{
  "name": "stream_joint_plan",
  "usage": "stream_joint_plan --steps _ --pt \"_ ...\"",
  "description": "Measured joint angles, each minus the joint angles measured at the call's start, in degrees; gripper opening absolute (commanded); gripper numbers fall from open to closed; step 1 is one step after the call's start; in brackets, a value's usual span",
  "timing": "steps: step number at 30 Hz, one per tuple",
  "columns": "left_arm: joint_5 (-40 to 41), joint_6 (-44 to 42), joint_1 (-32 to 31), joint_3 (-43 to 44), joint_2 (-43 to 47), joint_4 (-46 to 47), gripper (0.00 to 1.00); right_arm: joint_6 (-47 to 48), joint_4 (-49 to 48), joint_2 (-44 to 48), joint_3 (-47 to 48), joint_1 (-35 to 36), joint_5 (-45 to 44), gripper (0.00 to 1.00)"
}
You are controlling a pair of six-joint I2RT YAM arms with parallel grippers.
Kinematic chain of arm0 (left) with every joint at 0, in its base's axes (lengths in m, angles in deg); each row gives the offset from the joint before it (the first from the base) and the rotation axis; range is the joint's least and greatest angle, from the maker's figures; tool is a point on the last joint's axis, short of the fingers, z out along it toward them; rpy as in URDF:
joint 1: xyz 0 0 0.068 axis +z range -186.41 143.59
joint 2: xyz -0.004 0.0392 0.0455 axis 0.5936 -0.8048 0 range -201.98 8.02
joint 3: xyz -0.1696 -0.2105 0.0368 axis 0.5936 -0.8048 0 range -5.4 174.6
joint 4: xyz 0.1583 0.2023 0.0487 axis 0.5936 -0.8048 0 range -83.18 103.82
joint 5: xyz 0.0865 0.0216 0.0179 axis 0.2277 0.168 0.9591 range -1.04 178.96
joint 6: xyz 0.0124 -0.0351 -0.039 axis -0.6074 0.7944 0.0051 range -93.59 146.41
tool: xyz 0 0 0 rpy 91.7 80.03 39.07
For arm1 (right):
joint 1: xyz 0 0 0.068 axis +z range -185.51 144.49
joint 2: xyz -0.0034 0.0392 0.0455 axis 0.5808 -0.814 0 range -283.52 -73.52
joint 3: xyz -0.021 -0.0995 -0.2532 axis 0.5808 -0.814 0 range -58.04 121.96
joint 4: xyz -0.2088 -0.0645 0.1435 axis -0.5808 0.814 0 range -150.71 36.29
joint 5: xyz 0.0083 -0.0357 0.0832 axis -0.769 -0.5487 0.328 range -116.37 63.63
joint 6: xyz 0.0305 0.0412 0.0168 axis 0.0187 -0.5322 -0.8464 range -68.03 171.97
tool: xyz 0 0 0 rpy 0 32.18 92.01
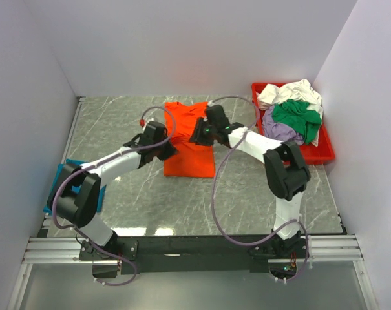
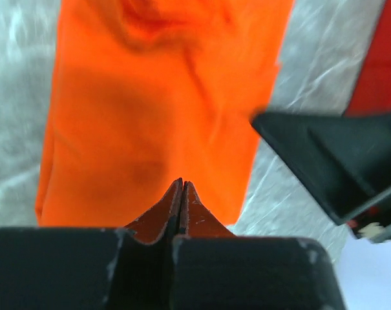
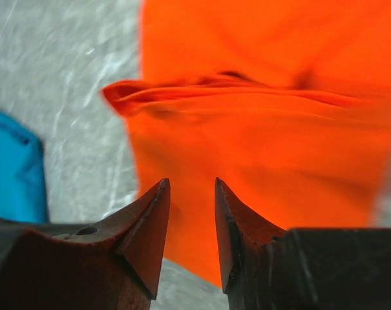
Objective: Fold and stack the t-shirts
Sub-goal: Fold the tshirt
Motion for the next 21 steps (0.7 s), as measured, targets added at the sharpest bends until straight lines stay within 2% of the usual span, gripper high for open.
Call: stream_joint_plan --steps 4,12,21 --pt "0.0 1.4 -2.1 -2.0 -2.6 1.8 0.01 0.7 -1.7 -6.4 5.3 2.5 3.8 0.40" --pt "1.0 3.3 -3.8 -6.3 -7.9 4.7 0.01 0.5 -1.4 -17.1 12.0 0.8 7.8 0.40" --pt "3.5 5.0 -5.8 -10.5 -6.3 10.1 0.01 -4.6 -1.5 -18.2 12.6 -3.6 12.2 0.40"
